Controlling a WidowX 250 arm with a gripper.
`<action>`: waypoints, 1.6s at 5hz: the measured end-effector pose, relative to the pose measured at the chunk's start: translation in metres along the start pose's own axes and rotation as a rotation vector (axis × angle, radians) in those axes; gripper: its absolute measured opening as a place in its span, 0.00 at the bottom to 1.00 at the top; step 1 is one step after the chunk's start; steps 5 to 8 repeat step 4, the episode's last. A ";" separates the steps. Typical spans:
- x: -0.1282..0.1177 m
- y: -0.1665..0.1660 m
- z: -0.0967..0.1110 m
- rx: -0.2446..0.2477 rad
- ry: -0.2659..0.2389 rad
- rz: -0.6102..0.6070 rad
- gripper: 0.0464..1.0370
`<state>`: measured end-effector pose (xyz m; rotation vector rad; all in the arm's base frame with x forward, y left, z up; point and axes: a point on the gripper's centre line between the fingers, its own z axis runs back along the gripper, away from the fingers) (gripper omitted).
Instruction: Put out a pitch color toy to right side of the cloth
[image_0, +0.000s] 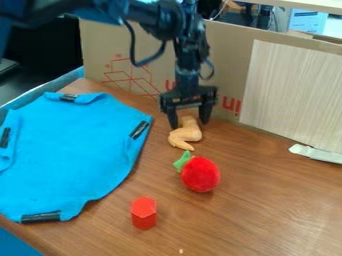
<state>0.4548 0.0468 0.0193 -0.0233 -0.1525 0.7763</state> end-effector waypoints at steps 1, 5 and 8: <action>0.014 0.004 0.042 -0.073 -0.043 0.025 0.96; 0.035 0.122 0.109 0.140 -0.005 -0.048 0.96; 0.035 0.122 0.109 0.140 -0.005 -0.048 0.96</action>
